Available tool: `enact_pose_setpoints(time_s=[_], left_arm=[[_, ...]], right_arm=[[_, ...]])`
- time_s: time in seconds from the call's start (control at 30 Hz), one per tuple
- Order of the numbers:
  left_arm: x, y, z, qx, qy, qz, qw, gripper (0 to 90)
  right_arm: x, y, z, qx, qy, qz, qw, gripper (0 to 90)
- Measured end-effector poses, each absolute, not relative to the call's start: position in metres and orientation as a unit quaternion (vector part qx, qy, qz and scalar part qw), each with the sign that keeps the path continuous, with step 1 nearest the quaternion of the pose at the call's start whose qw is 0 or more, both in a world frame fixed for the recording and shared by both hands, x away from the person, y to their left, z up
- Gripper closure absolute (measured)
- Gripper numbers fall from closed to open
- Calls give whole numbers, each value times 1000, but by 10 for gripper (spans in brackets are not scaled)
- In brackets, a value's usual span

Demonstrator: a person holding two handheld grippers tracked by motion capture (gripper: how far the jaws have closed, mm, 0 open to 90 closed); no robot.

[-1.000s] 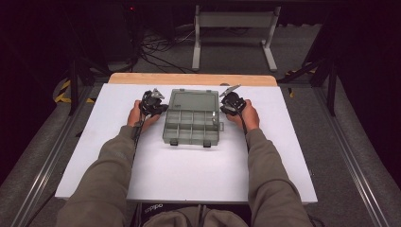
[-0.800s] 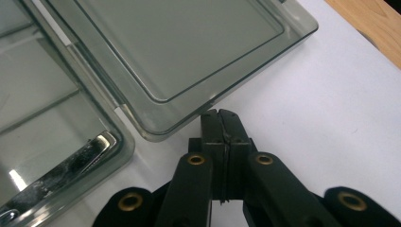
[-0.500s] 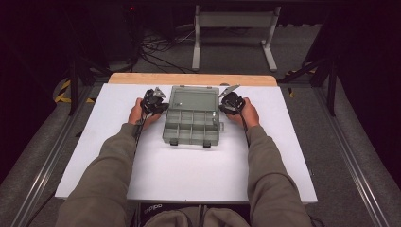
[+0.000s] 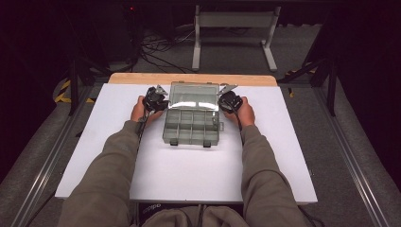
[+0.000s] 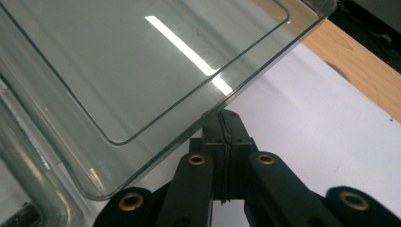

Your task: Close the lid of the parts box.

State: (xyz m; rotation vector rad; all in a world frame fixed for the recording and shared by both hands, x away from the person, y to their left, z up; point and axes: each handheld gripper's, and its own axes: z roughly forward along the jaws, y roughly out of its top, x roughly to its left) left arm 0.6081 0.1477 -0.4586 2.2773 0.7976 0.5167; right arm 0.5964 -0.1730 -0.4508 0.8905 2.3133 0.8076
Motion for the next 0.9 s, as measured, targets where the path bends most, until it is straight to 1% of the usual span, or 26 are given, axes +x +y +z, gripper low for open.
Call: enact_pose_setpoints(time_s=[0.1,0.4,0.5,0.57,0.67,0.73,0.77,0.83,0.9], left_arm=[[609,147,-458,869,308,204,328,882],[611,147,-457,854,317,222,347,882],[611,146,-452,845,320,239,356,883],[610,146,-449,839,323,240,366,884],[608,146,-446,838,322,245,366,885],[608,147,-442,835,322,252,368,885],[608,148,-440,833,322,247,376,887],[608,147,-435,832,317,257,375,888],[607,146,-427,830,318,255,380,893]], right_arm=[[597,-172,-452,332,853,301,266,900],[595,-171,-448,328,842,319,287,900],[594,-171,-443,331,833,325,302,900],[593,-171,-439,334,825,335,310,900],[592,-172,-437,338,818,350,306,900],[591,-171,-435,337,817,348,312,900],[591,-171,-434,338,814,351,315,900],[590,-171,-430,339,809,363,313,900],[589,-171,-427,340,808,366,313,900]])
